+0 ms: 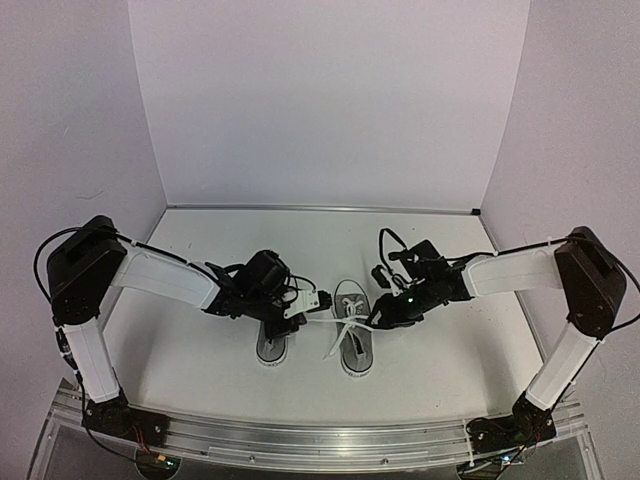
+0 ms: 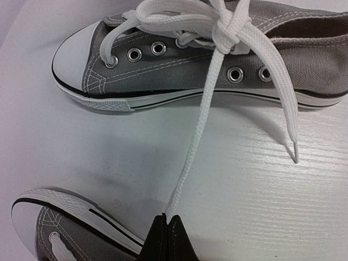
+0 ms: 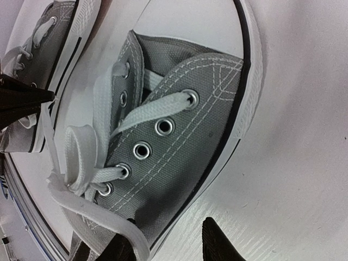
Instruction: Tie the shoes
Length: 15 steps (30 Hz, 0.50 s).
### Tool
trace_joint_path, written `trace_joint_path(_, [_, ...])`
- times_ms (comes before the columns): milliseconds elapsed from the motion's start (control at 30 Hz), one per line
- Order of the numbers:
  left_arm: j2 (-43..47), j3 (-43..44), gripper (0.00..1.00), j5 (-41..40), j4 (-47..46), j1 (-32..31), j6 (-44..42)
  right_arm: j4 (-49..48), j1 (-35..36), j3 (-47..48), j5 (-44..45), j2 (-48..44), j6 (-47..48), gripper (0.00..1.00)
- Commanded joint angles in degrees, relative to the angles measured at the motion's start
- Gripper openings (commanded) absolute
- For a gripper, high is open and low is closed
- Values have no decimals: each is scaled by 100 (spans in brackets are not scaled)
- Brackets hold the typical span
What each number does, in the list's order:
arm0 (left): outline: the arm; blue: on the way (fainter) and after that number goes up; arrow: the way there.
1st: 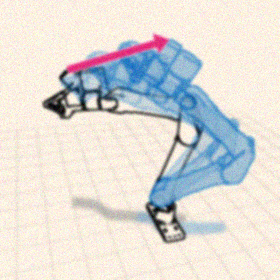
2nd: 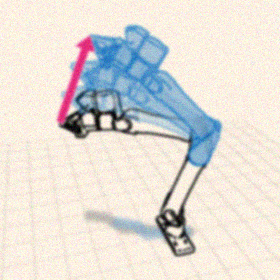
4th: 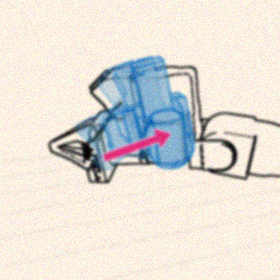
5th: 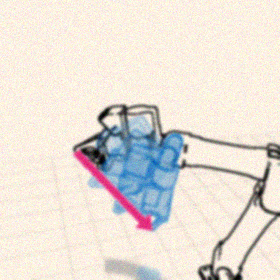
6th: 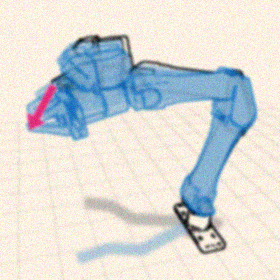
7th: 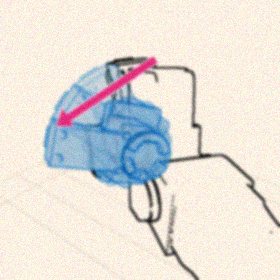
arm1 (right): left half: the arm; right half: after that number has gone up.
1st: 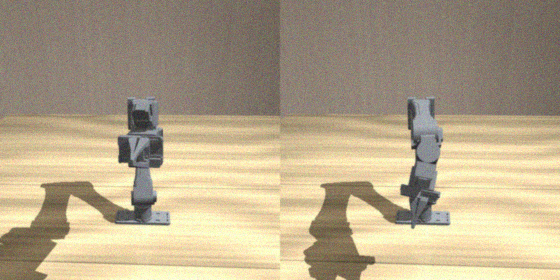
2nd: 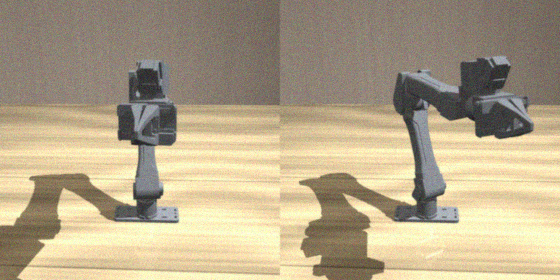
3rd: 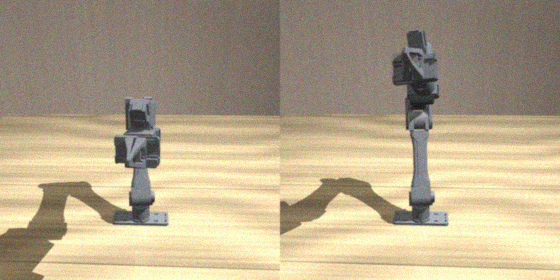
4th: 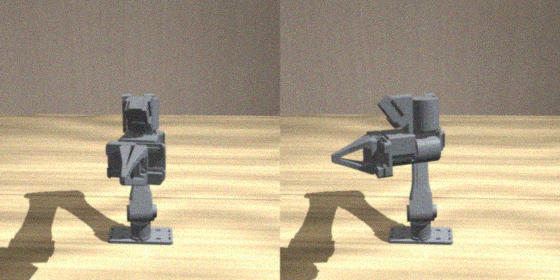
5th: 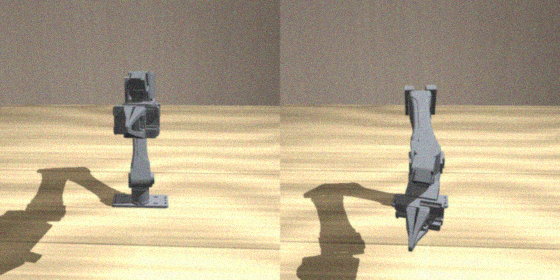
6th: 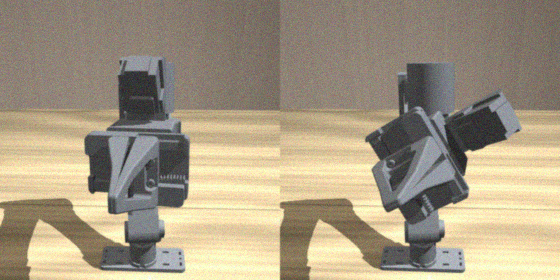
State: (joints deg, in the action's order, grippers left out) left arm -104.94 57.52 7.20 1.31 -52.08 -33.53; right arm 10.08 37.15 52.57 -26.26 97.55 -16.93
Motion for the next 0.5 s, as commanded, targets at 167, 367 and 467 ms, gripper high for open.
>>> trace_joint_path(167, [379,-118,0,-154,165,111,-67,12,-1,215,-28,80,76,38])
trace_joint_path(367, [332,-105,0,-184,296,124,-107,3,2,212,-108,37,95,39])
trace_joint_path(467, [290,-40,0,-127,343,121,-135,3,-3,248,-185,29,143,41])
